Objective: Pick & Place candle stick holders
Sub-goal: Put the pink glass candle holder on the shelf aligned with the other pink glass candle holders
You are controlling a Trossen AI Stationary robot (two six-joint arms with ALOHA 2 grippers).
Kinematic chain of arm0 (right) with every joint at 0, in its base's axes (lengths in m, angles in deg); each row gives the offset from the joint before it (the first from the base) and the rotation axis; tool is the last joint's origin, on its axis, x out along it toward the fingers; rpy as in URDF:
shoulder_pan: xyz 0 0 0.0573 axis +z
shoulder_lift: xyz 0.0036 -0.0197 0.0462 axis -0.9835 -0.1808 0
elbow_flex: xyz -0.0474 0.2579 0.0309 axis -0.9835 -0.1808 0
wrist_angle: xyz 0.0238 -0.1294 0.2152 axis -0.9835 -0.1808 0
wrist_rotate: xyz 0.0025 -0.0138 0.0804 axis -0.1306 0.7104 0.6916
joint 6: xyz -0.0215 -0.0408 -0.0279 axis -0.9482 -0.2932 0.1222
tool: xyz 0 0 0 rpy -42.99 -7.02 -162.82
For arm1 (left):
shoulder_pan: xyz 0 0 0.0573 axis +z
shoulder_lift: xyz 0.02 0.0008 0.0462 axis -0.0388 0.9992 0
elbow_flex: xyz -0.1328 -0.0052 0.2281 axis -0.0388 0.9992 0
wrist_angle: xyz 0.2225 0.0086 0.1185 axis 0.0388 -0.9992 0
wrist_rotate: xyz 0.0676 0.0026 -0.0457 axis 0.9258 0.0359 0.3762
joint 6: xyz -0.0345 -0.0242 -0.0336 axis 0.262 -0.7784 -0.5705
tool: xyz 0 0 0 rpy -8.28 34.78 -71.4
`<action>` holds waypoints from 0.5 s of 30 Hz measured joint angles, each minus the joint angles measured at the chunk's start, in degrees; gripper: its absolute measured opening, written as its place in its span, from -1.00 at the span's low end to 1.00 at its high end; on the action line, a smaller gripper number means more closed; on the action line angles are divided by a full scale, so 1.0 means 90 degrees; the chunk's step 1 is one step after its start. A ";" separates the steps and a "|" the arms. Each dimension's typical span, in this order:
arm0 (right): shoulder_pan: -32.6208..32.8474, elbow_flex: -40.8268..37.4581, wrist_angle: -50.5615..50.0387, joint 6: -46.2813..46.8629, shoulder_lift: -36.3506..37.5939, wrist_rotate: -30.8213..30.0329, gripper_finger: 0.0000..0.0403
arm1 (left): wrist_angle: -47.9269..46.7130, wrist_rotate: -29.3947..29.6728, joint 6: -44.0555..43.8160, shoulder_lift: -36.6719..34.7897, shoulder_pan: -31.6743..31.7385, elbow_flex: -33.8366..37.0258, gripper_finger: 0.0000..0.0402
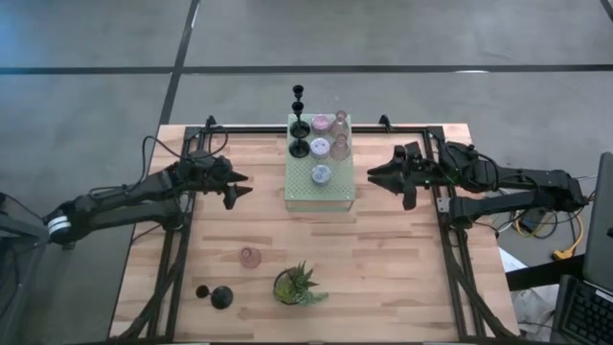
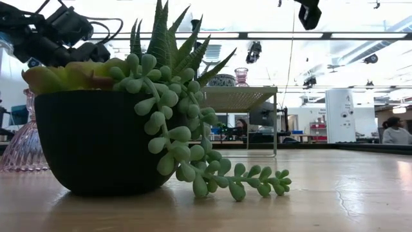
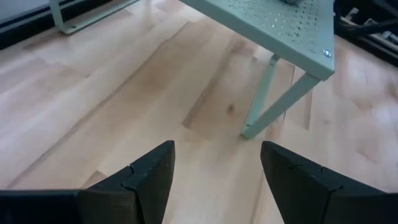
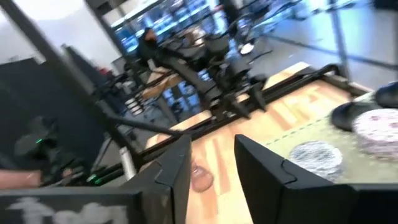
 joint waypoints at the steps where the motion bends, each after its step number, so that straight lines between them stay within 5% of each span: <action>1: 0.0012 0.0000 -0.0017 0.0000 0.0011 -0.0161 -0.47 | -0.0002 -0.0001 -0.0069 0.0000 0.0000 0.0000 0.21; 5: 0.0016 0.0000 -0.0012 -0.0013 0.0011 -0.0607 -0.57 | -0.0216 -0.0379 -0.1130 0.0023 0.0002 0.0002 0.21; 15: 0.0017 -0.0002 -0.1210 0.0229 -0.0033 -0.1060 -0.74 | -0.0233 -0.2814 -0.0295 0.0085 -0.0059 0.0002 0.19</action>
